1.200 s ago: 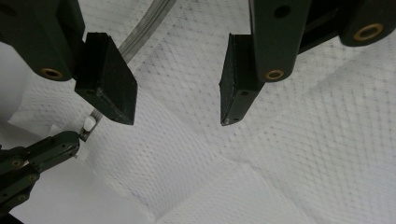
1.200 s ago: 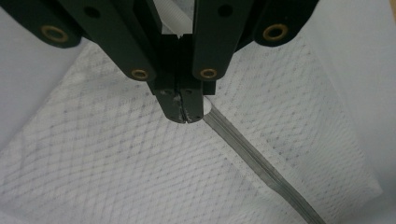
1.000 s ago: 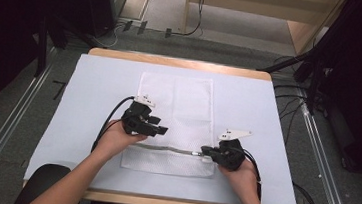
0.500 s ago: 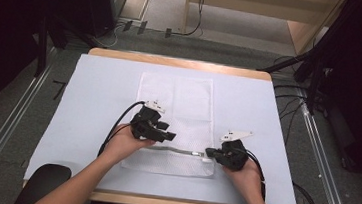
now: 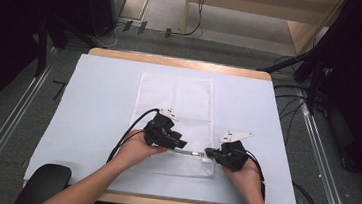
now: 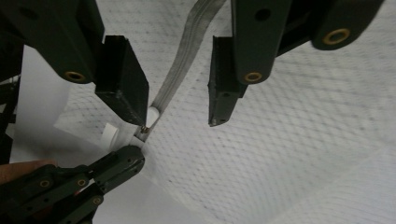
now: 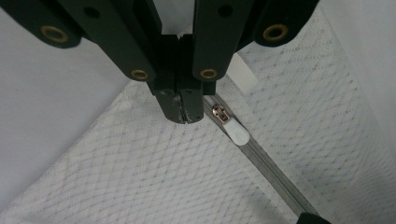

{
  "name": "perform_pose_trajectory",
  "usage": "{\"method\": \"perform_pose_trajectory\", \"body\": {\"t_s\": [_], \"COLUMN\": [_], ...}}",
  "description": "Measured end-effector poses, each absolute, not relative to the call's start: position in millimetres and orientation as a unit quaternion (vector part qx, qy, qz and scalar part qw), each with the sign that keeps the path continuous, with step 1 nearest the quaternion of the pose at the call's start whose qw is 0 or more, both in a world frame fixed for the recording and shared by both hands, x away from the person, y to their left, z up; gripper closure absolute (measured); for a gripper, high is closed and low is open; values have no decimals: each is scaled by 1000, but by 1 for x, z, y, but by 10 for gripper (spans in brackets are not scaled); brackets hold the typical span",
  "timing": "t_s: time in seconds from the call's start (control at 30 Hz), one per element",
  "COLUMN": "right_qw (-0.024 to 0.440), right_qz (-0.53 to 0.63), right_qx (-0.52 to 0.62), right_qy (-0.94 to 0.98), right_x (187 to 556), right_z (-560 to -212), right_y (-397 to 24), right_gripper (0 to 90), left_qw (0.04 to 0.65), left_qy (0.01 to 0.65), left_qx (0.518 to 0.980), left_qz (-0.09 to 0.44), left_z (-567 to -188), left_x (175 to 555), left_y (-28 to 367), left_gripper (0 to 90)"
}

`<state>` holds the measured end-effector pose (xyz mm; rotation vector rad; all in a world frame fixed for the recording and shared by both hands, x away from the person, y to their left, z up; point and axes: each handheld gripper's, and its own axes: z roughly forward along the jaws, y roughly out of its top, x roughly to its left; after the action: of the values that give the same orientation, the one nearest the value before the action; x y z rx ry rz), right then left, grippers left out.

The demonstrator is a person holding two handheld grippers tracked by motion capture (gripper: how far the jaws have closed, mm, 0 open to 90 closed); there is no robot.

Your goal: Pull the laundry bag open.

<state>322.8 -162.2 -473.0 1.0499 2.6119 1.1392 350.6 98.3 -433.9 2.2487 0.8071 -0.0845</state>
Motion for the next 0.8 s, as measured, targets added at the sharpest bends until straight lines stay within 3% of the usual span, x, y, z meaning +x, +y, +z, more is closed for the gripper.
{"method": "perform_pose_trajectory", "body": {"t_s": [0.4, 0.8], "right_qw": [48, 47], "right_qz": [374, 375], "right_qx": [346, 347], "right_qy": [859, 858], "right_x": [325, 325], "right_z": [-473, -473], "right_y": [-162, -162], "right_gripper": [900, 900], "left_qw": [359, 354], "left_qy": [307, 313], "left_qx": [880, 878], "left_qz": [-60, -74], "left_z": [-447, -459], "left_x": [349, 352], "left_y": [79, 64], "left_gripper": [799, 797]}}
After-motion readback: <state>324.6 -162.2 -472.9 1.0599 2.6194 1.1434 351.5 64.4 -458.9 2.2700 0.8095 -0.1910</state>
